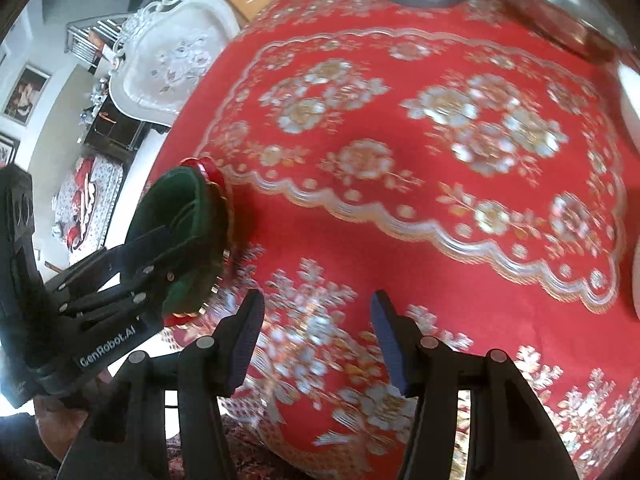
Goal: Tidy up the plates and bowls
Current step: 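Move both tools back toward the silver metal plate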
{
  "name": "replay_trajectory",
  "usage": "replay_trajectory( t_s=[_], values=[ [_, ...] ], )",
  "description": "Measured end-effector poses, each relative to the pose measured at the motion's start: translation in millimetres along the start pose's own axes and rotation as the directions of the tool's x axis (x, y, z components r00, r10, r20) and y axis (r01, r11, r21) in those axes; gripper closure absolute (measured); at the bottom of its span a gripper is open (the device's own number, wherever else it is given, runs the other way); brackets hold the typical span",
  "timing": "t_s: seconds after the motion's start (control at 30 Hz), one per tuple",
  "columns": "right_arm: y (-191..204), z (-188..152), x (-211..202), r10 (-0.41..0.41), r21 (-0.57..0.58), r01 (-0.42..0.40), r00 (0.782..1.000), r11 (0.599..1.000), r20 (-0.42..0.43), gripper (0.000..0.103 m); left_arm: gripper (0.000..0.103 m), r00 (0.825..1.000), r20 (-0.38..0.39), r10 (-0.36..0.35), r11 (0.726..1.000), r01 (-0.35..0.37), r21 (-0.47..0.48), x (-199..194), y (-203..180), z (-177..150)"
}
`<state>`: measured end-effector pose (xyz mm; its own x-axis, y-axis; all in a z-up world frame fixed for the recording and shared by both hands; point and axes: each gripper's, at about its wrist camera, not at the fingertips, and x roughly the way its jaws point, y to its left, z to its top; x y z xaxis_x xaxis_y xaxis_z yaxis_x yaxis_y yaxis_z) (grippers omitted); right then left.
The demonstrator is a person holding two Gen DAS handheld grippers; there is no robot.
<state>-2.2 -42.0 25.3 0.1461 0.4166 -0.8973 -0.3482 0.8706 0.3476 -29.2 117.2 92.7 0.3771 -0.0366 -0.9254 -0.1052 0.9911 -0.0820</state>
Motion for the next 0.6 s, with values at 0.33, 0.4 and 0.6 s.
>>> replay_trajectory(
  t_s=[0.33,0.4,0.6],
  values=[
    [-93.4,-11.1,-50.4,-0.014,0.143,0.007,0.998,0.990,0.054,0.047,0.052,0.998,-0.017,-0.058,0.993,0.059,0.105,6.0,-93.8,29.7],
    [-110.6,-11.1,-61.1,-0.030,0.165,0.019,0.997,0.986,0.068,0.047,0.052,0.997,-0.019,-0.071,0.990,0.073,0.122,8.3,-111.7,37.7],
    [-159.5,-7.7,-92.7,-0.089,0.230,0.062,0.990,0.971,0.109,0.047,0.052,0.994,-0.022,-0.108,0.979,0.110,0.171,15.0,-169.0,65.4]
  ],
)
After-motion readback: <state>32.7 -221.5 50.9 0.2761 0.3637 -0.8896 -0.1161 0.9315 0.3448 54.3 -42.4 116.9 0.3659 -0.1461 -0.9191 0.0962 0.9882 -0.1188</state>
